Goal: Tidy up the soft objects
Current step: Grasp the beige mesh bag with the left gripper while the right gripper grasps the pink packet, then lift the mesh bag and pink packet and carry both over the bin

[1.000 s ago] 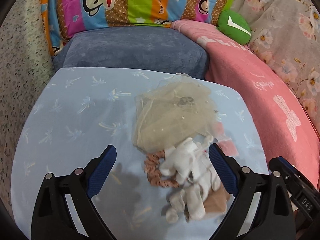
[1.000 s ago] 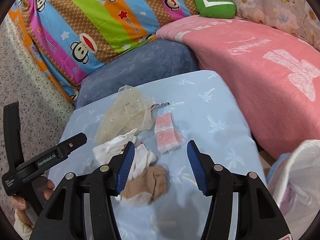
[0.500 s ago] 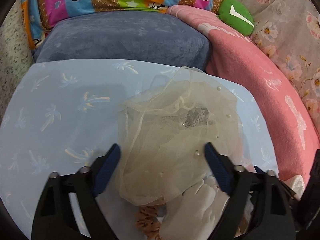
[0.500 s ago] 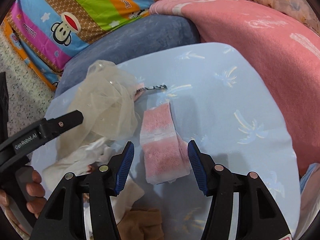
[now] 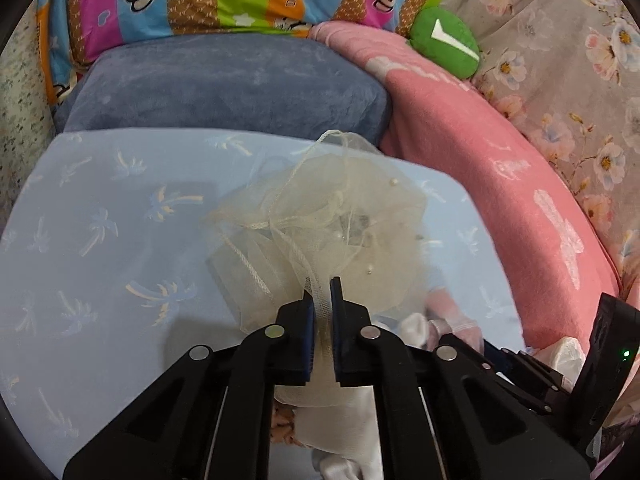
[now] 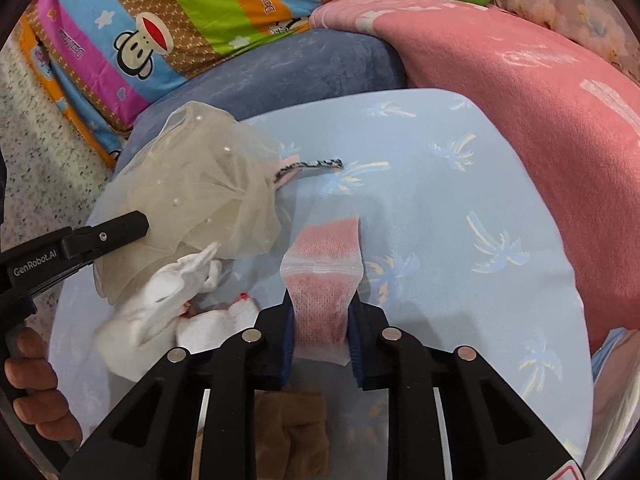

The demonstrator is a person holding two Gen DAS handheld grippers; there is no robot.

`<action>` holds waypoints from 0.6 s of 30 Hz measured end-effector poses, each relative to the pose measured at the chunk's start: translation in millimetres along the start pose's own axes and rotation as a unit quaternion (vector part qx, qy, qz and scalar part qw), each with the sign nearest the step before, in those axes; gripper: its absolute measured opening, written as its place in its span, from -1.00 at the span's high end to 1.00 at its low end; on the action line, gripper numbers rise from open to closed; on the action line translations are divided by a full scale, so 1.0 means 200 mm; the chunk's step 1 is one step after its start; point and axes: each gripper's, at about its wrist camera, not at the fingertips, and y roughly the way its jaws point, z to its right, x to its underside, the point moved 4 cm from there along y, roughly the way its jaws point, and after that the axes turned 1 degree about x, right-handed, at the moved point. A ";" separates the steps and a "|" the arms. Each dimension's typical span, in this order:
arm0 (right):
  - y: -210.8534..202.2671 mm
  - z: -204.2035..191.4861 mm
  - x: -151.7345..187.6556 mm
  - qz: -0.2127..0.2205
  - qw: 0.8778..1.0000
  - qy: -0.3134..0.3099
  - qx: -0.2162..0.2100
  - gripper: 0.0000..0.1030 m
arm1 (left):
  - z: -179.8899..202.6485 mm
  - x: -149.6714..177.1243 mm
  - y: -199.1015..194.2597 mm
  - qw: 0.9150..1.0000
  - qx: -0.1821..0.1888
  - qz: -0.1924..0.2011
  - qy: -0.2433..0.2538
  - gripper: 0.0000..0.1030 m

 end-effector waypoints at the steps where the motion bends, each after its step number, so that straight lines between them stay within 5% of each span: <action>1: -0.04 -0.01 -0.01 0.006 1.000 -0.001 -0.002 0.62 | 0.02 -0.01 -0.04 1.000 0.002 0.008 0.004 0.87; 18: -0.95 0.02 -0.02 0.133 0.990 0.014 -0.033 0.64 | 0.50 0.00 -0.56 0.991 0.055 0.094 0.072 0.87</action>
